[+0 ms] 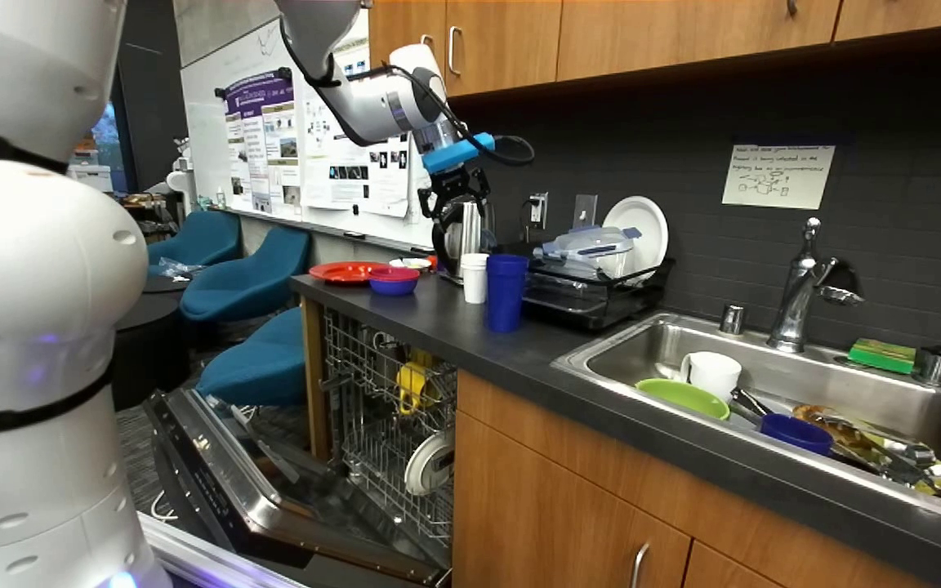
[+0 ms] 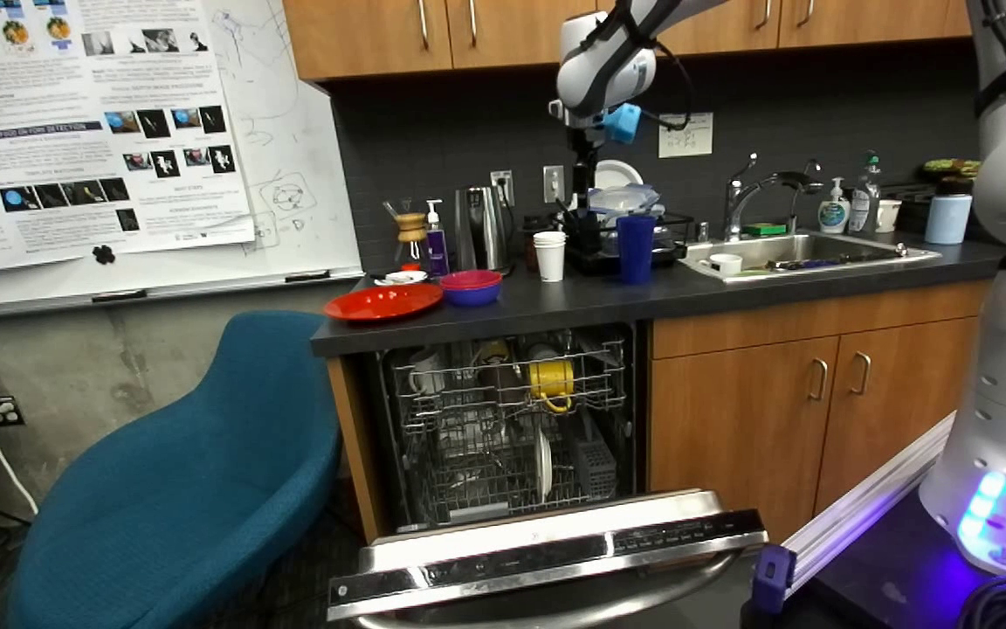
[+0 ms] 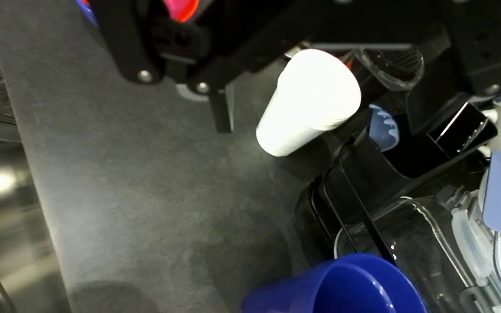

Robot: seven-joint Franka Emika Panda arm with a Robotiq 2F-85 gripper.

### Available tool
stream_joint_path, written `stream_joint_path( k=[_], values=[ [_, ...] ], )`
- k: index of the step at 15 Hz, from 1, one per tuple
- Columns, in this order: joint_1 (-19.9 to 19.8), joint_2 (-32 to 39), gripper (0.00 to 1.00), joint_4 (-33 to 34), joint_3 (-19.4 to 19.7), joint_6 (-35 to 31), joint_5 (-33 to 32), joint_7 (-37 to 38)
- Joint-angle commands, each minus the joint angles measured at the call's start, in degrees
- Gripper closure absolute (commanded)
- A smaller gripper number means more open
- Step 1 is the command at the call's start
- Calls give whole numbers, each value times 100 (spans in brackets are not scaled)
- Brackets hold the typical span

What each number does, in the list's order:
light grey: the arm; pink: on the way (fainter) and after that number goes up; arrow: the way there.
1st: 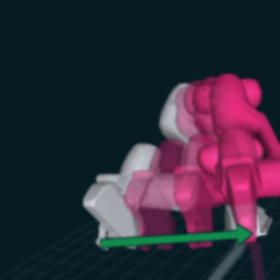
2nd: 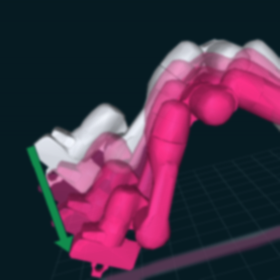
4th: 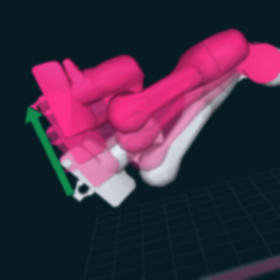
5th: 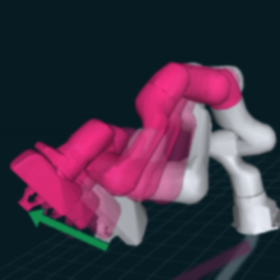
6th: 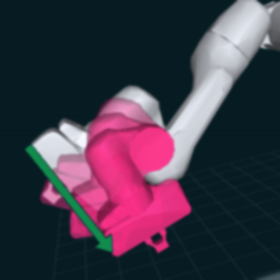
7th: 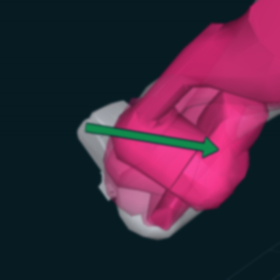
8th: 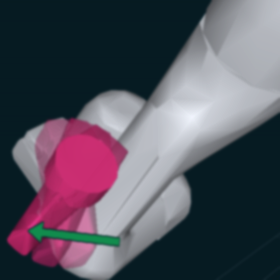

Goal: Remove the light blue fork from the drying rack and put it on the counter

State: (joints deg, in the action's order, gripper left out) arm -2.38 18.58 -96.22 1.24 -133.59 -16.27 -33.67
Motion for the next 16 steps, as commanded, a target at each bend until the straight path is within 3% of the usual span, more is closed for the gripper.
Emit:
stream_joint_path(
  k=[1,16],
  values=[
    [-37,208,0,209,32,-104,-327,-75],
    [-27,937,0,1174,75,-18,-658,-107]
  ],
)
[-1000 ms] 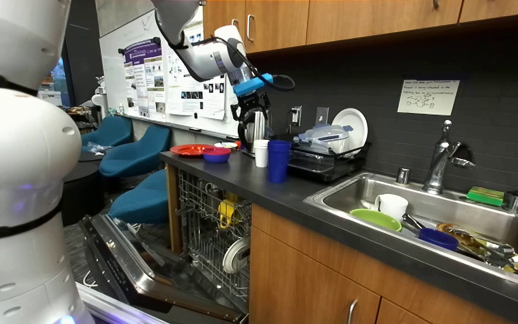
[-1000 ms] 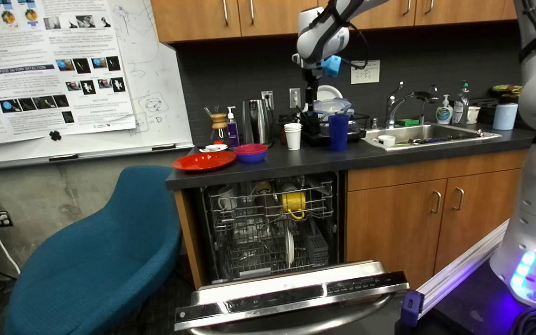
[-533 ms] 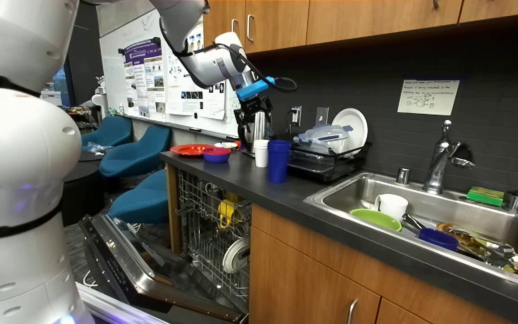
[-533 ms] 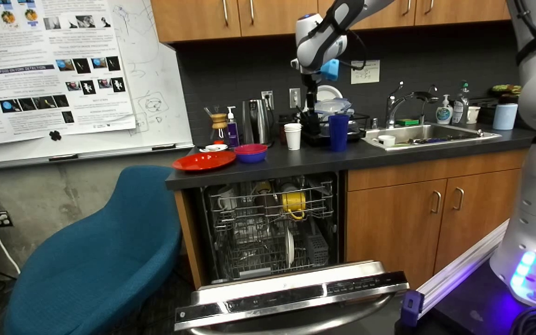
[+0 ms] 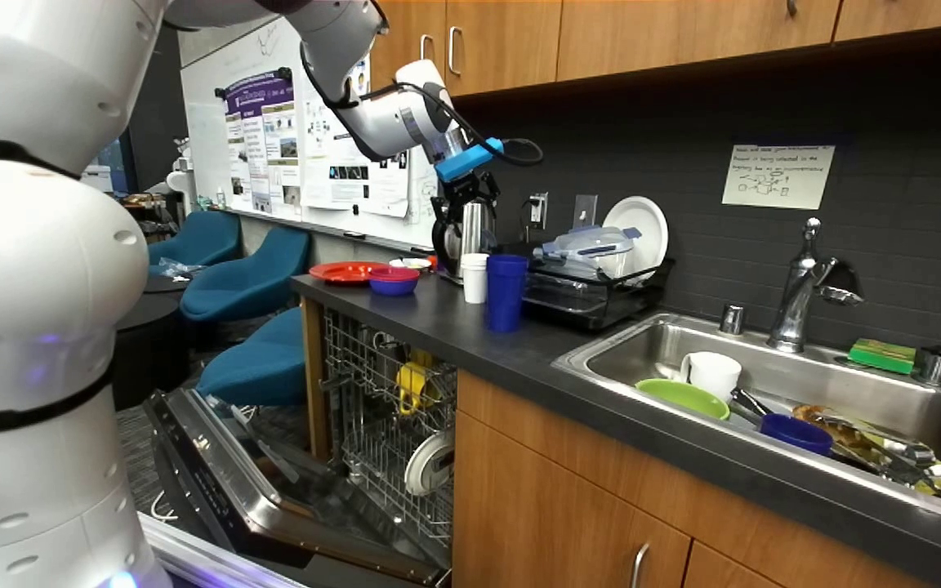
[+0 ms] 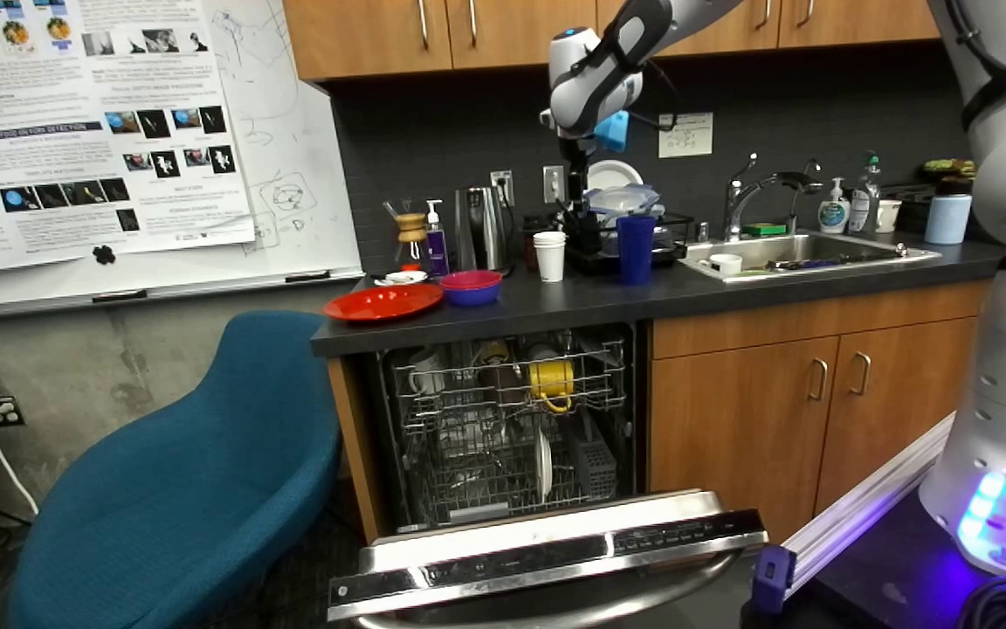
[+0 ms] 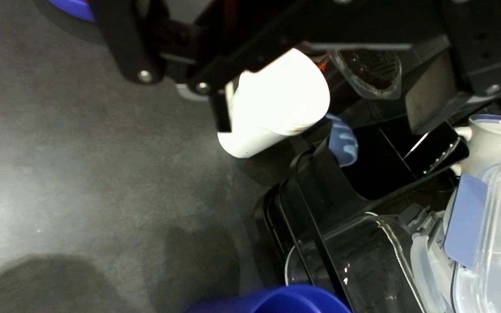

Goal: Remove the light blue fork from the drying rack and put it on the counter

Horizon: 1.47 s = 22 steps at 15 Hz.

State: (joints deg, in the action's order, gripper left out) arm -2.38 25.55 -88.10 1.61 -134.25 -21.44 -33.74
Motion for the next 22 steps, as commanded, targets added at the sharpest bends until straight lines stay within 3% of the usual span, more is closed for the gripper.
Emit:
stream_joint_path(
  k=[1,10,22],
  values=[
    [-30,301,0,425,57,58,-158,-106],
    [-100,839,0,1216,202,282,-181,-164],
    [-216,827,0,1298,74,738,169,-237]
  ],
)
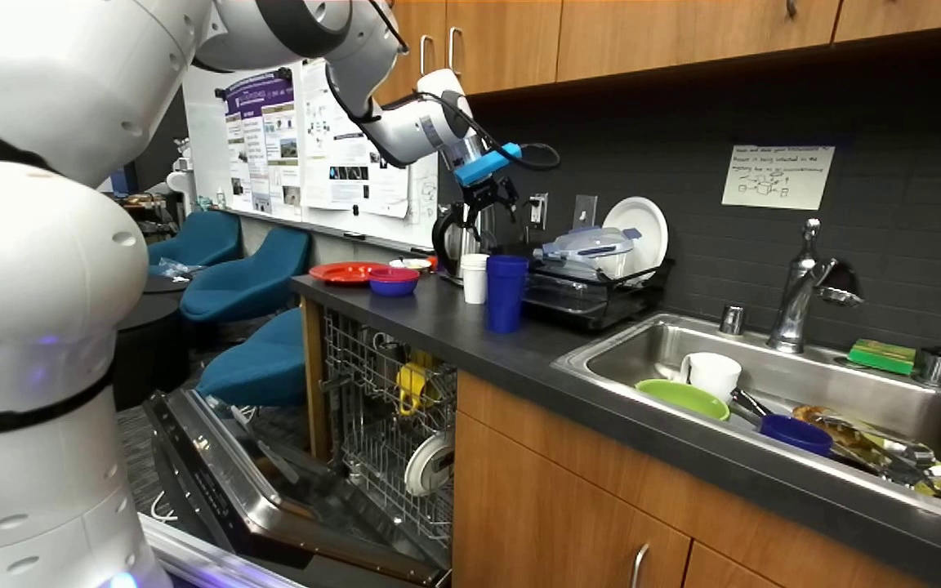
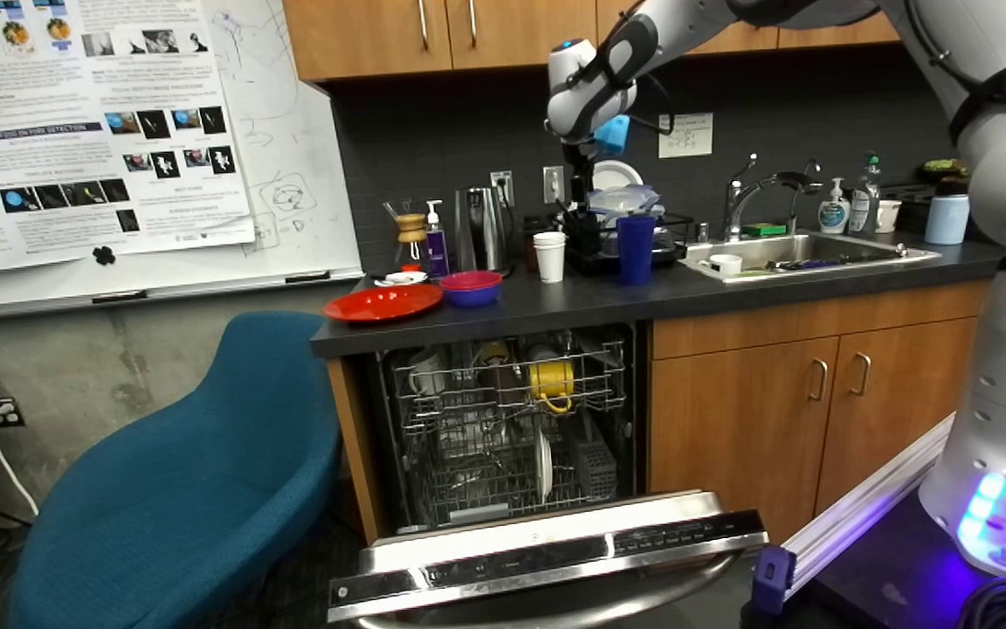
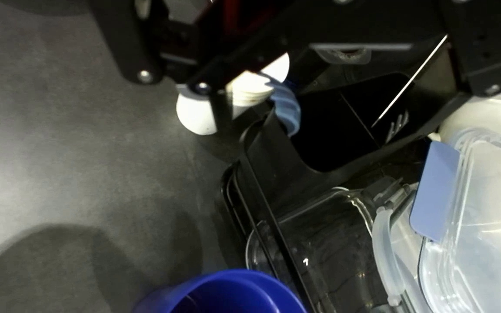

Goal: Remove the light blue fork from the drying rack and put it on the counter

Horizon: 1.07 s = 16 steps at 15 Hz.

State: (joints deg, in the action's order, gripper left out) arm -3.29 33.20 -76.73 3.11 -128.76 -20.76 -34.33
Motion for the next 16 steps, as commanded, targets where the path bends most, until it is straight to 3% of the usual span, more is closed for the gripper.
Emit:
stream_joint_path(
  k=[1,3,9,12,13,16],
  values=[
    [-141,59,0,159,-85,227,120,-190],
    [-170,49,5,153,-96,281,163,-202],
    [-236,-11,0,167,-188,544,512,-293],
    [-212,-50,10,158,-264,643,697,-309],
    [-202,-57,4,160,-292,663,734,-300],
    [-188,-52,19,160,-349,702,793,-275]
  ],
)
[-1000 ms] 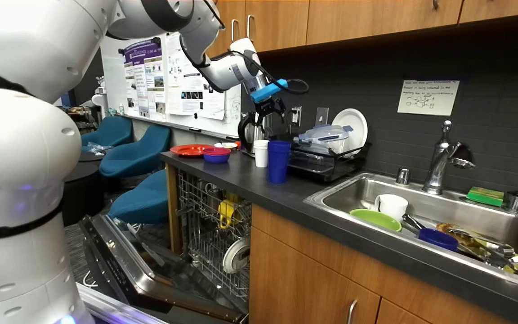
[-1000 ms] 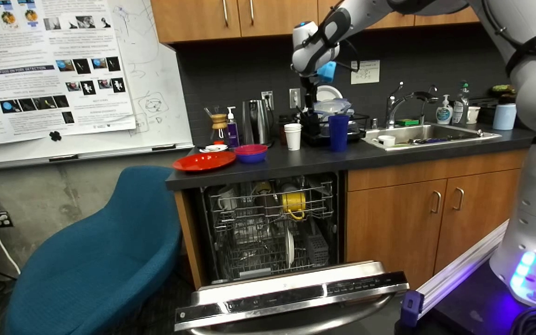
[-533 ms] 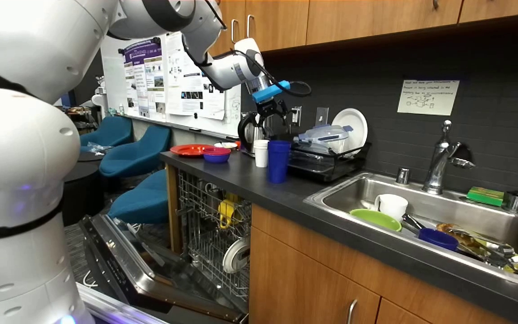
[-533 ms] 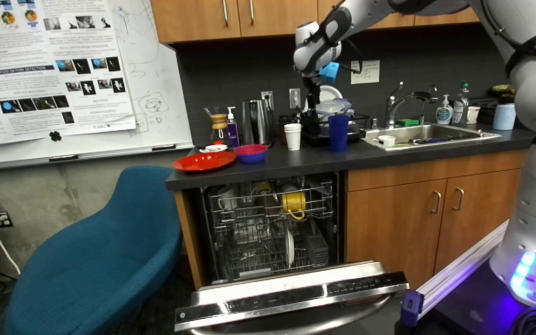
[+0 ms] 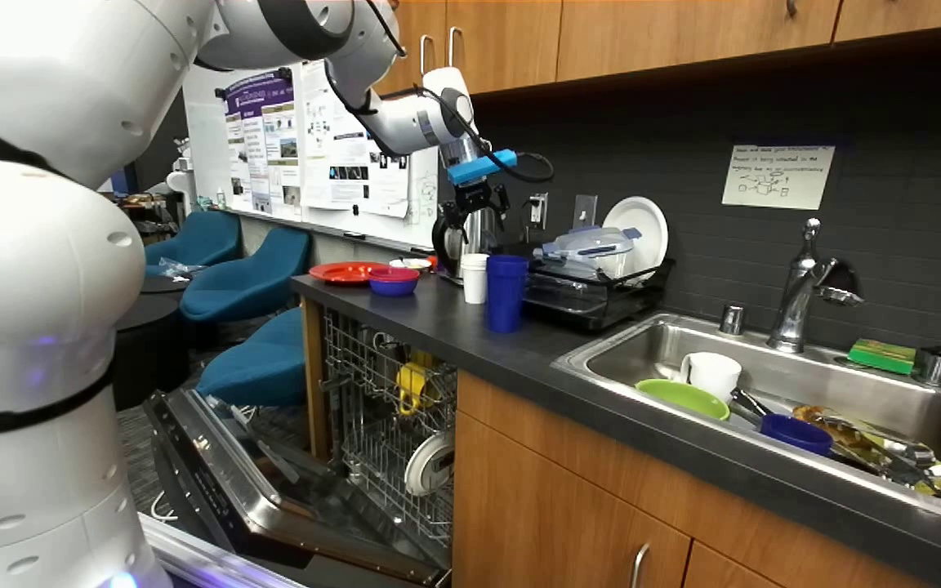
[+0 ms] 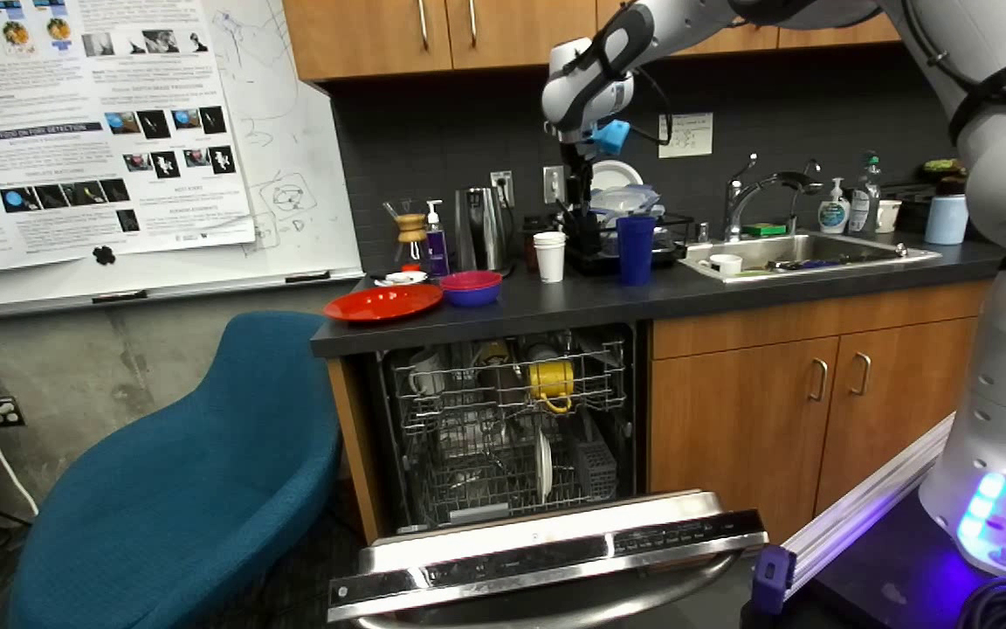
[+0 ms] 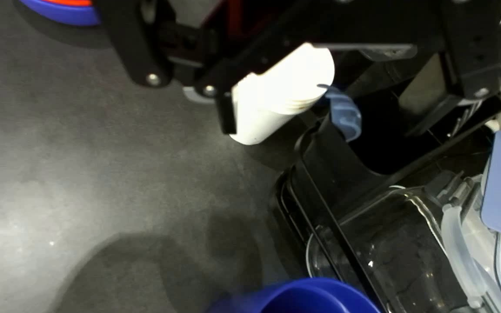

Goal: Remove the light blue fork from the drying rack and put it on the counter

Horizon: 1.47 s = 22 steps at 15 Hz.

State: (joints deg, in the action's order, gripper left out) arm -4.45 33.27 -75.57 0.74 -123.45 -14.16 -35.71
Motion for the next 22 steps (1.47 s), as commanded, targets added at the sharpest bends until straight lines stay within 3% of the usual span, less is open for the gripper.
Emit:
stream_joint_path(
  k=[1,2,3,6,7,9,15,22],
  values=[
    [-70,-54,25,42,-122,181,135,-127],
    [-68,-46,30,44,-128,187,129,-119],
    [-65,-44,44,41,-129,193,120,-115],
    [-61,-31,63,60,-115,187,92,-104],
    [-59,-23,79,78,-106,184,80,-100],
    [-56,-16,93,100,-98,182,67,-96],
    [-32,-43,97,142,-88,123,47,-62],
    [88,-34,100,511,-43,-525,-184,68]
  ],
)
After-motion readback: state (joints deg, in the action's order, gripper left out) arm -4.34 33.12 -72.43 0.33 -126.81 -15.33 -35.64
